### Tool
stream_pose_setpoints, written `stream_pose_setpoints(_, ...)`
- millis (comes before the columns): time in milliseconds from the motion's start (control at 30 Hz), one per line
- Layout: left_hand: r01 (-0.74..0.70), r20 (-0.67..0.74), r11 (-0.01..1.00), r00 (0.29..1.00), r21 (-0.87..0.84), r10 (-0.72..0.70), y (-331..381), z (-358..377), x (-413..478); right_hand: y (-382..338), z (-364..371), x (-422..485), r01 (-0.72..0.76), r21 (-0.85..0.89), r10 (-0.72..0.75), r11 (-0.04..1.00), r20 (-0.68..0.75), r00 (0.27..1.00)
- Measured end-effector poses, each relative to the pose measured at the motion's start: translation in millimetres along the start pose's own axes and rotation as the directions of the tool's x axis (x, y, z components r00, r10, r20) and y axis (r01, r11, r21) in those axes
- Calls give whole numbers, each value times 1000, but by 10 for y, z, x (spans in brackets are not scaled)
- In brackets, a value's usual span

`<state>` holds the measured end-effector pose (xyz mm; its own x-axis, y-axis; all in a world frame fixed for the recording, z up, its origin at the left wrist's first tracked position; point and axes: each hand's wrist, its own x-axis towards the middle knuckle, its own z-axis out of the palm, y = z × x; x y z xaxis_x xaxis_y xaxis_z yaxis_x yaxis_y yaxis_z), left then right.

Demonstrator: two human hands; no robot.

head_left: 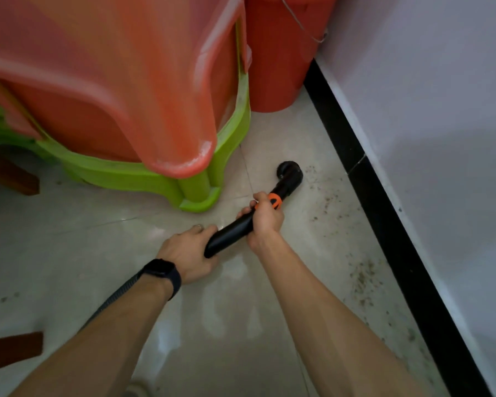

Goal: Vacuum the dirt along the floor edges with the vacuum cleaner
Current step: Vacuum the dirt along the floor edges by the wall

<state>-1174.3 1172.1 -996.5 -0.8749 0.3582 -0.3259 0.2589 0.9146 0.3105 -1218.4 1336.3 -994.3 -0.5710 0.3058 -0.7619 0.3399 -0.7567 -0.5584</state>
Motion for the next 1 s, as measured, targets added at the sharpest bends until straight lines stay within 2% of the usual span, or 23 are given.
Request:
stream_pose_setpoints(133,-97,-30,995,995,-18,96,431,115,151,-360,-191,155,61,-44,-63,997,-68,996)
stream_pose_setpoints(267,-133,-59,987,990,-92,128,794,279,315,-683,-402,321,117,-109,-130,987,-119,984)
stream_pose_setpoints(433,-139,3,964,990,-226,144,1138,428,500,-967,-612,498,168,-208,-203,964,-159,966)
stream_pose_setpoints(567,-123,41,960,990,-253,138,1250,481,539,-1000,-658,577,182,-285,-234,941,-163,959)
stream_pose_setpoints(733,-131,26,973,990,-188,138,1067,334,492,-904,-549,497,164,-212,-192,963,-115,975)
stream_pose_setpoints(1000,-109,63,994,992,19,108,310,287,-8,-165,-332,53,86,-144,-93,986,-42,995)
